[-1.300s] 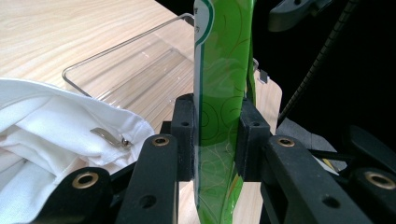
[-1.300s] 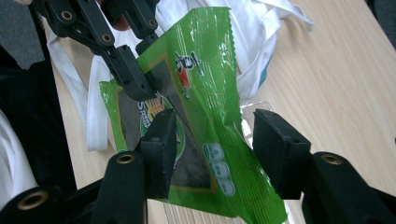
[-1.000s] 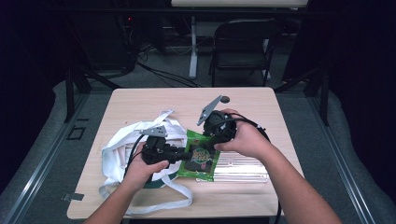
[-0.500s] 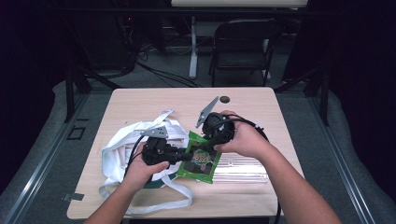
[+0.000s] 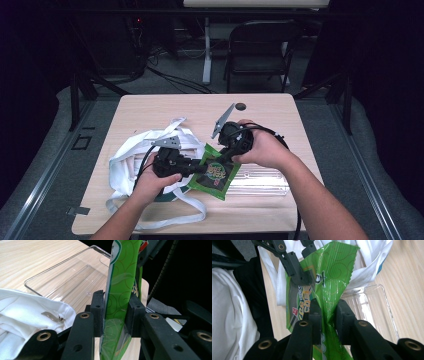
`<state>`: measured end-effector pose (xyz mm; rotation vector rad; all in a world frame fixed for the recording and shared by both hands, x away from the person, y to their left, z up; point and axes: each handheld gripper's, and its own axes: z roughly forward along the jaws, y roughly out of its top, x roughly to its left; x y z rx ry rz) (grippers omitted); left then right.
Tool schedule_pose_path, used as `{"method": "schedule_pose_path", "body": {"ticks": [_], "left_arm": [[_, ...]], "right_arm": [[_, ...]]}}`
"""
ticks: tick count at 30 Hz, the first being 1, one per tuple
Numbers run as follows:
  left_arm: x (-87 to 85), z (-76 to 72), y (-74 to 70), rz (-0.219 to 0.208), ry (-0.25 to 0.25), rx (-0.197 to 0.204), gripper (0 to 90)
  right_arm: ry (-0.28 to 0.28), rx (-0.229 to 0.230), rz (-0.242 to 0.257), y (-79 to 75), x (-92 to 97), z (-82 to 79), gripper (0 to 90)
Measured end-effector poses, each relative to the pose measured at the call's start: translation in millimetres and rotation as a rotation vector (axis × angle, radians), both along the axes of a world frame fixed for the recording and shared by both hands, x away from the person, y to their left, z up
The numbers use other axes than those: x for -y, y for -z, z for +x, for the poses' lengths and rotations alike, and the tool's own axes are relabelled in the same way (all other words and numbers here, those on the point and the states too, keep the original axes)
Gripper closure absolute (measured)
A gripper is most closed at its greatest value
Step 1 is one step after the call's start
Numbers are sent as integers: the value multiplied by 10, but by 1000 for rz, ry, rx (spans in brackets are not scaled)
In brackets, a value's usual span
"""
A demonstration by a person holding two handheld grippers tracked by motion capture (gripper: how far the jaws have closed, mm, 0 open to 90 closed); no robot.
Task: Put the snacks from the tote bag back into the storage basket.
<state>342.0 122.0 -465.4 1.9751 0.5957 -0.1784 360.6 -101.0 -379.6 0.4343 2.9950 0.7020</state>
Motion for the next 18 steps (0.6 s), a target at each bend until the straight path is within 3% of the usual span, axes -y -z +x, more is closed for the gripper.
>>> {"method": "schedule_pose_path", "body": {"ticks": [9,18], "left_arm": [[-27,16,2,-29,-14,-20,670],[-29,28,22,-13,-33,-25,613]], "right_arm": [[-11,6,-3,-37,-11,-10,776],[-7,15,-7,-54,-1,-2,775]]}}
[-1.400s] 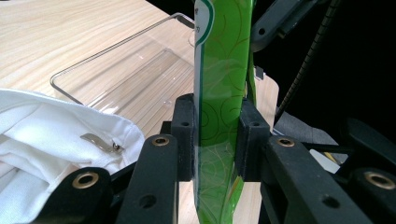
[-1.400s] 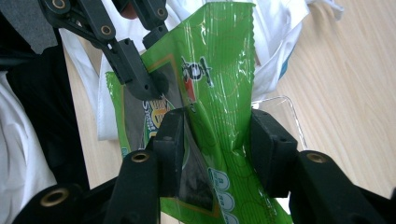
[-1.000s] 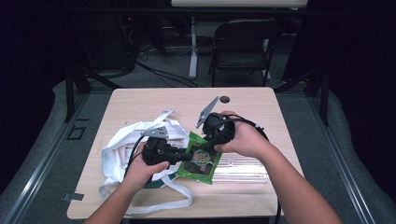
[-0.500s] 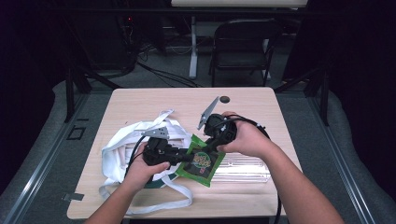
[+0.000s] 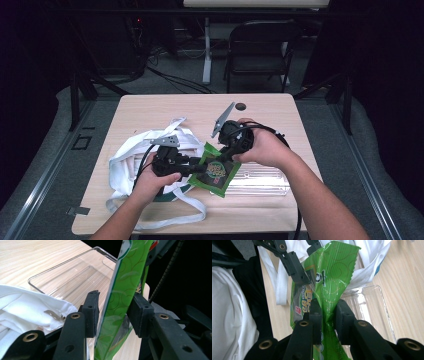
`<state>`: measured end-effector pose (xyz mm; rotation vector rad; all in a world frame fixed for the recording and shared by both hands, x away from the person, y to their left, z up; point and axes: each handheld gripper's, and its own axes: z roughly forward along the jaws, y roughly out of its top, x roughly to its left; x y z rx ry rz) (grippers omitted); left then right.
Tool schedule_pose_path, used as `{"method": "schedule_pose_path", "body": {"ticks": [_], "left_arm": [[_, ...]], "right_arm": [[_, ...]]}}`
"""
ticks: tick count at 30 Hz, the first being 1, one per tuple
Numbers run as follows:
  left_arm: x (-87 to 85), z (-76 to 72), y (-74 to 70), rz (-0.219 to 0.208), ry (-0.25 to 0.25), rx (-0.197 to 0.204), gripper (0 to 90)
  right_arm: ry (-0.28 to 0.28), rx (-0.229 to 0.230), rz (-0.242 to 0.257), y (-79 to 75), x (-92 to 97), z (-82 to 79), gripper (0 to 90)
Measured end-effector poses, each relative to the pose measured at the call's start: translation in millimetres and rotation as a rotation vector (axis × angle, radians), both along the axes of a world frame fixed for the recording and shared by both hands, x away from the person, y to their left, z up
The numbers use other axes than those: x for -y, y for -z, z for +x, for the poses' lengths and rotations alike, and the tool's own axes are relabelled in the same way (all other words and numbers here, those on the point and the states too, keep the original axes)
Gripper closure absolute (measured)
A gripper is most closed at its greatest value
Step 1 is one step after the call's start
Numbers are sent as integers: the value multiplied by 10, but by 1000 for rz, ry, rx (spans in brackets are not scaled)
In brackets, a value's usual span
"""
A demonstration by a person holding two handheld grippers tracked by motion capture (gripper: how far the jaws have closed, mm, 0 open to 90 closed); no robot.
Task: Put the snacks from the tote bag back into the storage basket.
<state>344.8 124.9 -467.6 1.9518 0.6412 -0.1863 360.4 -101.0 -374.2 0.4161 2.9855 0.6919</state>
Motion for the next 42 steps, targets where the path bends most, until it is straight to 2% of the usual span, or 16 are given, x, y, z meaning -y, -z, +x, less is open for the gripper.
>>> {"method": "schedule_pose_path", "body": {"ticks": [10,30,42], "left_arm": [[-1,2,3,13,-4,-2,554],[-185,12,5,15,-60,-5,546],[-277,13,12,8,-91,-12,544]], "right_arm": [[14,24,-4,-56,55,6,775],[48,61,0,-191,218,37,774],[78,77,-13,-242,348,115,774]]}}
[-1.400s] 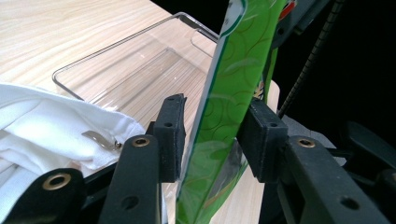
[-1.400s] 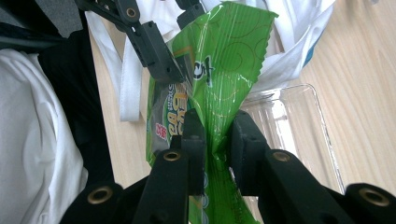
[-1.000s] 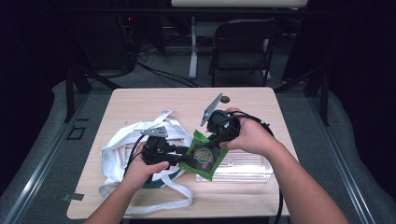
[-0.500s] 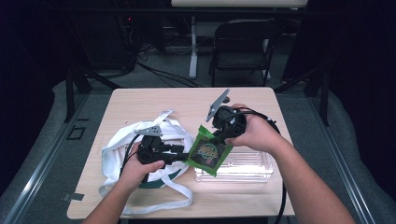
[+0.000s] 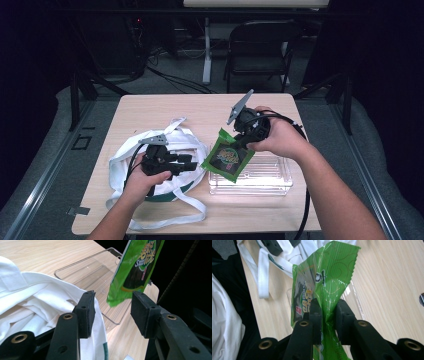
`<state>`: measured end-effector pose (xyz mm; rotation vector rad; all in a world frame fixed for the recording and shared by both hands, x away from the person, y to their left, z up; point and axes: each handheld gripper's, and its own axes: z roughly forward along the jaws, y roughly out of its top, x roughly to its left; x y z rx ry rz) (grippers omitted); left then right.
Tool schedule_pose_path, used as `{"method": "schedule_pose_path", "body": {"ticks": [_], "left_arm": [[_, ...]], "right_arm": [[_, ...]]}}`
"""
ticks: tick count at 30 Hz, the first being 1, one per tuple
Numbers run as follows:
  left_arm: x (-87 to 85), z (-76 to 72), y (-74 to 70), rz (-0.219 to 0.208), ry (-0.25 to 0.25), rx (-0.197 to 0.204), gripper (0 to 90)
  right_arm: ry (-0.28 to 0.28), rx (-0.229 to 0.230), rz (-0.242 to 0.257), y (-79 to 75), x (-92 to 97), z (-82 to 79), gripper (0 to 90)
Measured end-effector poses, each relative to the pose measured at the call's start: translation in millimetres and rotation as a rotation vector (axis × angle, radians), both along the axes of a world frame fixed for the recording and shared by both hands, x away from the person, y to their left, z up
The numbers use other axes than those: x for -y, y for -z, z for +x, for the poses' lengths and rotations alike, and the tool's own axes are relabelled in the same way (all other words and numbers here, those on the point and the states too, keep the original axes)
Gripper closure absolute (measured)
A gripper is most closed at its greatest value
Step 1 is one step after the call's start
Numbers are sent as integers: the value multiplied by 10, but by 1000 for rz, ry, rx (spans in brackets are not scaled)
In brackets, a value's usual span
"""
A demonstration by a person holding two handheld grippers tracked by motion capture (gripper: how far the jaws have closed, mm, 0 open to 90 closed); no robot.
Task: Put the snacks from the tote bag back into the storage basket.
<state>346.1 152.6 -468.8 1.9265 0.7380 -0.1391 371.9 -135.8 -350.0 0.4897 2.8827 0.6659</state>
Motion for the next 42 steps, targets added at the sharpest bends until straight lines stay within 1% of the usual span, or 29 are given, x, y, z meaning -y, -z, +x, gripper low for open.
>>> {"method": "schedule_pose_path", "body": {"ticks": [10,11,15,19,23,25,30,31,33,34,35,37,40,42], "left_arm": [[-97,-10,-12,-1,-24,4,543],[-121,-12,-12,-3,-35,3,544],[-164,-10,-6,-5,-47,0,544],[-198,-15,-11,-8,-59,0,544],[-244,-14,-14,-10,-71,1,544],[-268,-14,-13,-13,-78,-2,545],[-320,-26,-23,-12,-96,0,546],[-328,-27,-22,-15,-98,2,545],[-346,-31,-22,-11,-101,5,546],[-346,-31,-22,-11,-101,5,546],[-360,-37,-19,-14,-108,1,546],[-377,-39,-13,-11,-112,0,546],[-402,-42,-8,-5,-121,-1,546],[-418,-48,-9,-13,-128,-2,546]], "right_arm": [[30,17,-17,-36,134,80,774],[32,20,-22,-38,144,91,774],[41,34,-50,-29,151,137,773],[39,42,-90,9,133,182,773],[29,50,-100,55,107,215,773],[25,60,-125,82,92,235,773],[20,66,-165,159,72,273,773],[19,66,-163,185,70,284,773],[20,68,-179,228,64,305,773],[20,68,-179,228,64,305,773],[14,66,-179,275,61,327,773],[8,69,-183,310,56,344,773],[4,69,-200,344,44,371,773],[-12,77,-208,367,33,399,773]]}}
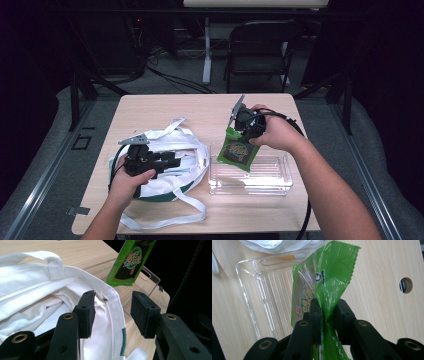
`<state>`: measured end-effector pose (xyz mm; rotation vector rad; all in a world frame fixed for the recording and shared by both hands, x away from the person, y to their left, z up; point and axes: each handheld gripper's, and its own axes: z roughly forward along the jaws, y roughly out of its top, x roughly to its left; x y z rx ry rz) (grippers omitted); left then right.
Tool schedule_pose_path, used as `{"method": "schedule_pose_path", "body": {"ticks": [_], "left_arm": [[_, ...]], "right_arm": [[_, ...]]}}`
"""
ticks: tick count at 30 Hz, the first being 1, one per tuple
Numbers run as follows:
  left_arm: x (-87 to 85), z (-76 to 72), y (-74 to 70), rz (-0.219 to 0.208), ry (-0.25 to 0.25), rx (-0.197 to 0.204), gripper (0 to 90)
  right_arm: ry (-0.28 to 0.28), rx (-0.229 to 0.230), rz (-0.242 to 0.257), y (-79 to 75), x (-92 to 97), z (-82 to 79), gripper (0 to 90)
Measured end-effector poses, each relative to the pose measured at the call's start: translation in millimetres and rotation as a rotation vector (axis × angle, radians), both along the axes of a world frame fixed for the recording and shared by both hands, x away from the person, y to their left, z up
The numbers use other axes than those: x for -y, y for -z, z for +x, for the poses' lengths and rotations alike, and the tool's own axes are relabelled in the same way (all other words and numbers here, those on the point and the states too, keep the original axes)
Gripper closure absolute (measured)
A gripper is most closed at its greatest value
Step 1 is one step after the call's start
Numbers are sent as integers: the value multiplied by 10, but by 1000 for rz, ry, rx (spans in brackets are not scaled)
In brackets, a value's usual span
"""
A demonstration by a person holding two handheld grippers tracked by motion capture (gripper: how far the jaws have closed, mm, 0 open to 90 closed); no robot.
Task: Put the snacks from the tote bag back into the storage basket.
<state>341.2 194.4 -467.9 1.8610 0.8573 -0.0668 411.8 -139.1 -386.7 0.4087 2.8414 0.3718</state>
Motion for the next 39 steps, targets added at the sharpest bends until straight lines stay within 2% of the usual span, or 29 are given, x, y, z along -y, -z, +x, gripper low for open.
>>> {"method": "schedule_pose_path", "body": {"ticks": [6,11,14,15,29,39], "left_arm": [[-48,-9,4,1,-12,-2,546],[-74,-15,16,2,-20,-6,546],[-88,-18,17,2,-23,-6,546],[-95,-23,20,-3,-30,-7,546],[-181,-43,34,4,-56,-11,549],[-213,-55,34,2,-64,-12,550]], "right_arm": [[-17,-2,-20,106,-53,69,773],[-34,14,-38,180,-86,116,772],[-40,19,-43,204,-97,135,773],[-48,27,-59,221,-111,157,772],[-59,38,-65,328,-246,272,770],[-85,55,-107,406,-345,293,768]]}}
